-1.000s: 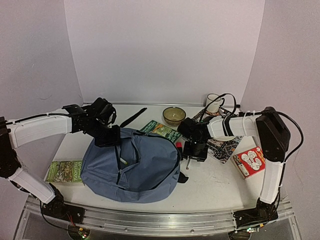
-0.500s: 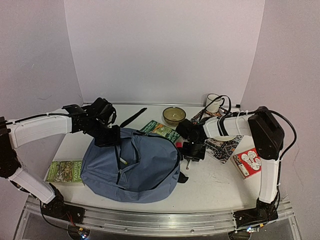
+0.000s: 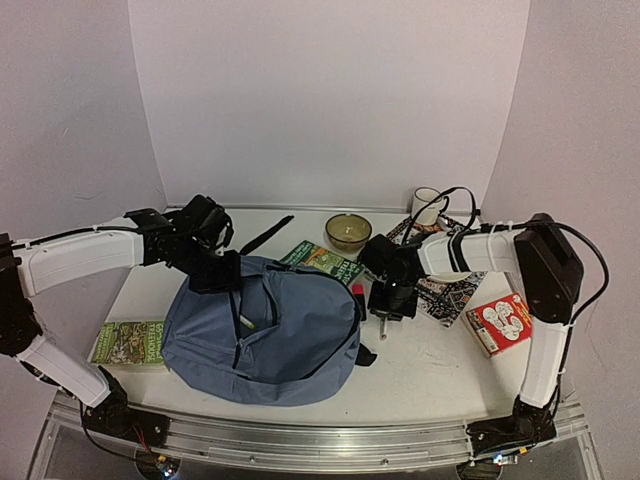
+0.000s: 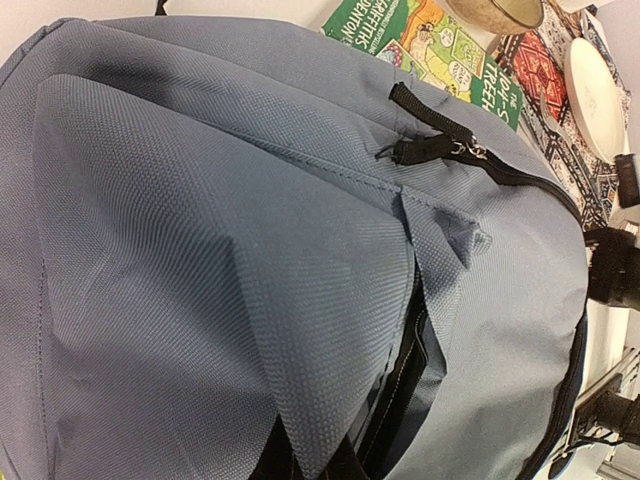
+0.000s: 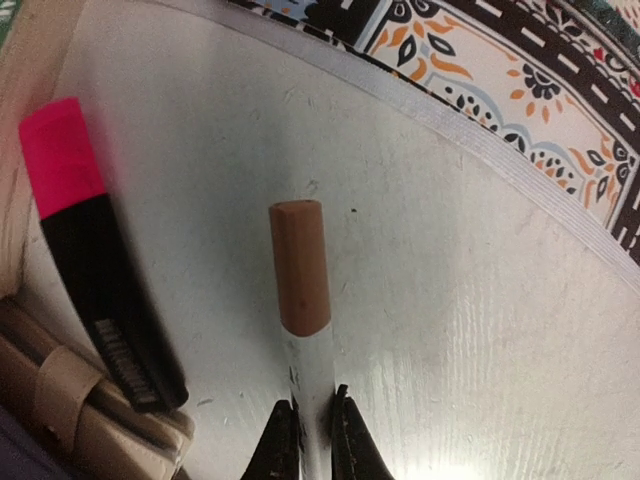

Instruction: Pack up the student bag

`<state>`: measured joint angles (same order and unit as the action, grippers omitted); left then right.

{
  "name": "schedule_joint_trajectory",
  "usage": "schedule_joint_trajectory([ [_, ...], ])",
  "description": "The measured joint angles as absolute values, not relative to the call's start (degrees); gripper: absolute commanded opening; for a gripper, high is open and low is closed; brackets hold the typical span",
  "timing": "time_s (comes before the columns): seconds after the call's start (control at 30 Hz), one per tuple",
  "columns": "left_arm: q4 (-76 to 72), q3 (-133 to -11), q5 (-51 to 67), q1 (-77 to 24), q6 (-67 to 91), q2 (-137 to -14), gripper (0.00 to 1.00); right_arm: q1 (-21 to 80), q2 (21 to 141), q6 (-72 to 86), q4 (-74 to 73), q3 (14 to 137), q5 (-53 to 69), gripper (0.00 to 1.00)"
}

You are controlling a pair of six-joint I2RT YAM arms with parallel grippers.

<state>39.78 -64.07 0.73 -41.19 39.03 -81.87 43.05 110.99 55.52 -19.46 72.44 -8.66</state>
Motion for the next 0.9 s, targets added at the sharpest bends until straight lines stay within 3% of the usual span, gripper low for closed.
schedule_joint_trajectory([
  [0.4, 40.25, -64.51, 1.41, -41.19, 39.0, -81.95, 0.0, 46.81, 100.66, 49.39, -18.73, 76.34, -8.85, 0.0],
  [0.9, 40.23, -64.82, 3.35, -41.06, 39.01, -82.0, 0.0, 58.79, 106.61, 46.06, -2.95, 85.61, 2.69, 0.0],
])
